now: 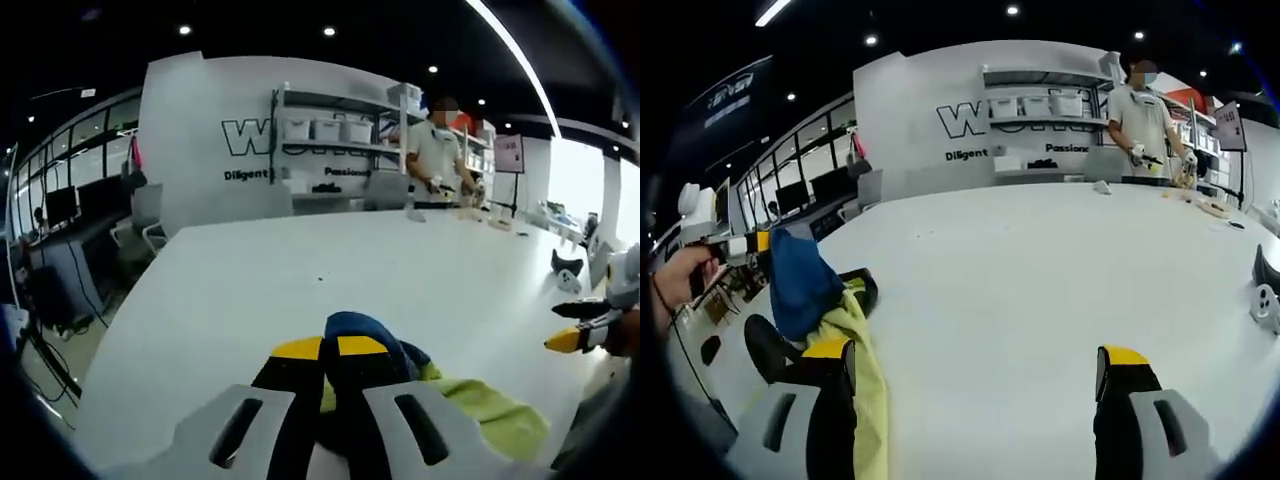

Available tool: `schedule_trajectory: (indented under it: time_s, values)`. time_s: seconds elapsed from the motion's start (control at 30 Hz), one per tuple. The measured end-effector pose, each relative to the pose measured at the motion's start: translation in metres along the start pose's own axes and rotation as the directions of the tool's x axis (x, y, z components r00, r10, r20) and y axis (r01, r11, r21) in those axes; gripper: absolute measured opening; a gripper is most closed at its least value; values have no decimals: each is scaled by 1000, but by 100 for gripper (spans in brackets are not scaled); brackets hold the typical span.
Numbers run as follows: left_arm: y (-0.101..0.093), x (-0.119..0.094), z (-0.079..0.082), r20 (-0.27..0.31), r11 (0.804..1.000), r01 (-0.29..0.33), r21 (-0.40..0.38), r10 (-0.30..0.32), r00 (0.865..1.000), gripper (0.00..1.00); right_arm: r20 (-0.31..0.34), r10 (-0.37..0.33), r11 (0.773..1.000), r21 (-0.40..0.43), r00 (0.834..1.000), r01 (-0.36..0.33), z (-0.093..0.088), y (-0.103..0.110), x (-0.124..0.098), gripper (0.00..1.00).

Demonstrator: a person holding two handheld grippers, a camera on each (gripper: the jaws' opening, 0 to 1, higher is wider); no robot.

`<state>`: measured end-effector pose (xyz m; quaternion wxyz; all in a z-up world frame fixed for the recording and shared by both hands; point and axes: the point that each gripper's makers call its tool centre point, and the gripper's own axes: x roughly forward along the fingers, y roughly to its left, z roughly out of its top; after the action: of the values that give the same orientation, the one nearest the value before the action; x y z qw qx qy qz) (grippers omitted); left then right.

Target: Fold the garment on the visible template until the final outline fits inside the template.

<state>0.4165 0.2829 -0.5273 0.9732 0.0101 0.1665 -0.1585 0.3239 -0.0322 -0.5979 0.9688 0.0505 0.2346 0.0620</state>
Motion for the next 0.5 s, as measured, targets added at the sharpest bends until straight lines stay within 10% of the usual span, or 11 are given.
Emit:
schedule_trajectory:
  time_s: [0.5]
  values:
    - [40, -39, -15, -14, 997, -74, 27, 74, 997, 0, -17, 9, 1000, -8, 1000, -9, -3, 2, 1, 99]
